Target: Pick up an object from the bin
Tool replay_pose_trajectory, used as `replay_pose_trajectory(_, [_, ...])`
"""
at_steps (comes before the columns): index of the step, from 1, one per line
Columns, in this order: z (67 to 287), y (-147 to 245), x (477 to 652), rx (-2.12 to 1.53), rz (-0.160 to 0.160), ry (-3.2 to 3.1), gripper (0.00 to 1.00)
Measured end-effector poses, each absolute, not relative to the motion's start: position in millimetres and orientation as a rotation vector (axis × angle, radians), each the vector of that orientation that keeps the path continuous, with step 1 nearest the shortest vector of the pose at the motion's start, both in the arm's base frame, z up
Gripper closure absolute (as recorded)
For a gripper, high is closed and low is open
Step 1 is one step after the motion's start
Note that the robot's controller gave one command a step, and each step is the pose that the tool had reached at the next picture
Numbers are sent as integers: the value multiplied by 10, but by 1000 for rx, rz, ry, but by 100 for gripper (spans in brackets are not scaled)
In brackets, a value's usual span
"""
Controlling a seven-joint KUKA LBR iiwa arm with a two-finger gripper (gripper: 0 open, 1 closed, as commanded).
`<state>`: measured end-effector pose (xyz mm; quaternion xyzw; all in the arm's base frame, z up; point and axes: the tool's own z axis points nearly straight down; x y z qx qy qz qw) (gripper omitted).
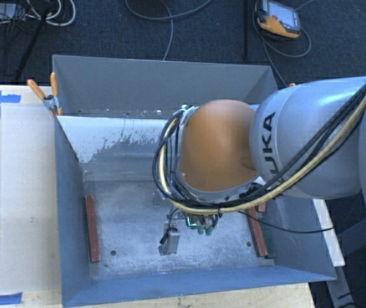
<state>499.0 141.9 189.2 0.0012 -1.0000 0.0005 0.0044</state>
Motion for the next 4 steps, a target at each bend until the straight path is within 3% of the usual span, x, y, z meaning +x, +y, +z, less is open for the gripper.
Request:
replay_pose_trajectory(1, [1464, 928, 4965, 2, 4, -3135, 0])
replay_pose_trajectory(2, [996, 438, 5483, 196, 2, -3135, 0])
replay_pose_trajectory(3, [1214, -237, 5869, 128, 6, -3144, 0])
replay_pose_trajectory(4, [1888, -1503, 5997, 326, 9, -3131, 0])
